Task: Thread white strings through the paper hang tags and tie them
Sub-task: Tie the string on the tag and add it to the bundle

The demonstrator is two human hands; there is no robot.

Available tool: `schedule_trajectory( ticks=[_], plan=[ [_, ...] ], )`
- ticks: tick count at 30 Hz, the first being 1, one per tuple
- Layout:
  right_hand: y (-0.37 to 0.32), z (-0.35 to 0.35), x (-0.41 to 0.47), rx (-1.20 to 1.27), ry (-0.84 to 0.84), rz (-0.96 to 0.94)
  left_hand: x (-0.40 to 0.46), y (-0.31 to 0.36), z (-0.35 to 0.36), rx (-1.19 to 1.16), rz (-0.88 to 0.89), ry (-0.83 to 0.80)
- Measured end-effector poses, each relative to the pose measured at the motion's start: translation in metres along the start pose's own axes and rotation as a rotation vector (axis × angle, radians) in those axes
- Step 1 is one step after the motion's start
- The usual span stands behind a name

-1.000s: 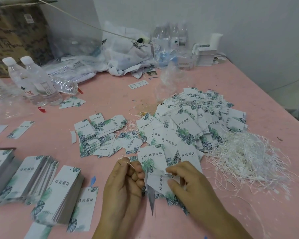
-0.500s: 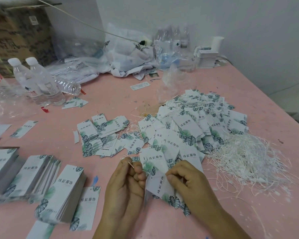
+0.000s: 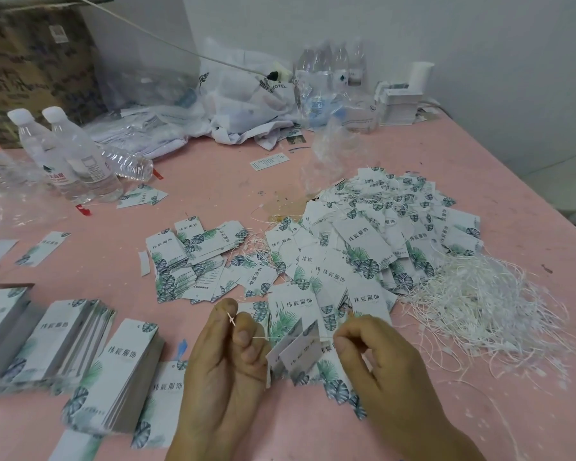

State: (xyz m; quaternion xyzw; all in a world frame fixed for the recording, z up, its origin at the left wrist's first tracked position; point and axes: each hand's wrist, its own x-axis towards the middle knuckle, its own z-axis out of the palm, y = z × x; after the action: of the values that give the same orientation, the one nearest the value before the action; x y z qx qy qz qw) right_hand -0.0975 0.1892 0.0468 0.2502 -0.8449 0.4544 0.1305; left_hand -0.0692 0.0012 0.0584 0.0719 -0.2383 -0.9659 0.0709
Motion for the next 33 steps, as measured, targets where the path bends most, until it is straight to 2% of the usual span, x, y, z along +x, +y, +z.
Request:
schedule_trajectory(
  ticks=[4, 8, 12, 16, 20, 23, 26, 33],
  plan=[
    [0.002, -0.003, 0.003, 0.517, -0.34, 0.423, 0.0, 0.003, -0.006, 0.015, 0.047, 0.06],
    [0.0, -0.014, 0.01, 0.904, -0.565, 0.547, 0.001, 0.008, -0.009, 0.008, 0.066, 0.053],
    [0.0, -0.017, 0.011, 1.135, -0.609, 0.601, 0.002, 0.015, -0.009, -0.016, 0.077, -0.013],
    [-0.001, -0.019, 0.012, 1.415, -0.494, 0.687, 0.002, 0.008, -0.007, 0.078, 0.065, -0.018],
    [-0.001, -0.018, 0.012, 1.347, -0.325, 0.722, -0.004, -0.016, -0.005, 0.405, 0.06, 0.001],
    [0.0, -0.015, 0.011, 1.225, -0.217, 0.659, -0.009, -0.03, -0.004, 0.573, 0.063, -0.101],
    [0.001, -0.014, 0.009, 1.111, -0.153, 0.577, -0.011, -0.035, -0.006, 0.639, 0.058, -0.161],
    [-0.004, -0.014, 0.008, 0.845, -0.101, 0.475, -0.012, -0.043, -0.01, 0.688, 0.061, -0.142]
  ],
)
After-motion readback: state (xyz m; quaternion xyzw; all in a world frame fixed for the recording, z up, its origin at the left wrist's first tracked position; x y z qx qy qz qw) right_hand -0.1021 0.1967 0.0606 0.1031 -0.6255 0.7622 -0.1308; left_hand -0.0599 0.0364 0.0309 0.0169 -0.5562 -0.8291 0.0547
